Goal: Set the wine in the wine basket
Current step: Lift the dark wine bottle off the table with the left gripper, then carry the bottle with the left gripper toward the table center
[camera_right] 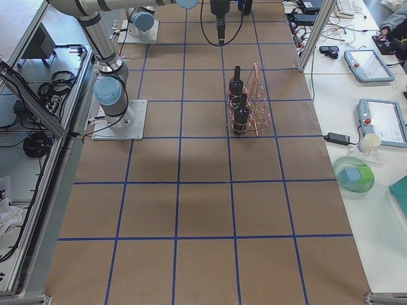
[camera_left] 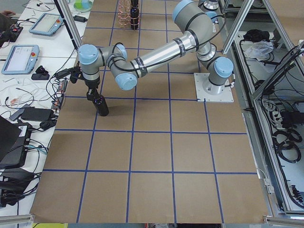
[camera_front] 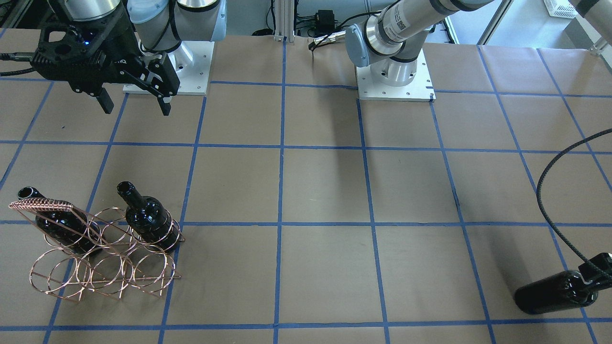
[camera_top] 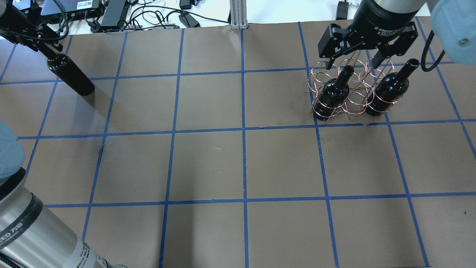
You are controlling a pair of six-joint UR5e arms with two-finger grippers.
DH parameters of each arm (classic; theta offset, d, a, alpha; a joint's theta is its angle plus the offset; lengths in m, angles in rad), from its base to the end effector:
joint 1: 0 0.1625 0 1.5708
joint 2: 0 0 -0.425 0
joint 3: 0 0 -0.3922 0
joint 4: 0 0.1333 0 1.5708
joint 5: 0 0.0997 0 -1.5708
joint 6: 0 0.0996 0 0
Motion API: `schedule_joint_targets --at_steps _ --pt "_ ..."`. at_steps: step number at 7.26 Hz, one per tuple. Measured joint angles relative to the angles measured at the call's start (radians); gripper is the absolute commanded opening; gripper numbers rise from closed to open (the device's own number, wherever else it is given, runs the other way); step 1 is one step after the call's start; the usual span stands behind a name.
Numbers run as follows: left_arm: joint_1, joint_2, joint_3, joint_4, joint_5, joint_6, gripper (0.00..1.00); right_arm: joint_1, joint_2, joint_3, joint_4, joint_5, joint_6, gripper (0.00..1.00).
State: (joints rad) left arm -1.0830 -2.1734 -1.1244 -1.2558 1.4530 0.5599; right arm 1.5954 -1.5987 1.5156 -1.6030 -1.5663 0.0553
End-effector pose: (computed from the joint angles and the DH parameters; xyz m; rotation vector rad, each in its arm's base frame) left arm 0.2199 -0.7238 0.3697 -0.1264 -3.1016 0.3054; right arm 0.1458 -0.4860 0.5324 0.0476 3.1270 -0.1801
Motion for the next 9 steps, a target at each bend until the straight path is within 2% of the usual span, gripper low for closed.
schedule_joint_targets --at_steps 2,3,7,9 --pt "0.000 -0.001 -0.001 0.003 0.002 0.005 0.18 0.000 0.000 0.000 0.000 0.000 0.000 1.00" --pt "0.000 -0.002 -0.001 0.004 0.006 0.007 0.00 0.000 0.000 0.000 0.001 0.000 0.000 1.00" --pt "-0.002 0.014 -0.006 0.000 0.012 0.017 0.00 0.000 0.000 0.000 0.002 0.000 0.000 1.00" --pt "-0.045 0.071 -0.039 -0.016 0.016 -0.047 0.00 0.000 0.000 0.000 0.002 0.000 0.000 1.00"
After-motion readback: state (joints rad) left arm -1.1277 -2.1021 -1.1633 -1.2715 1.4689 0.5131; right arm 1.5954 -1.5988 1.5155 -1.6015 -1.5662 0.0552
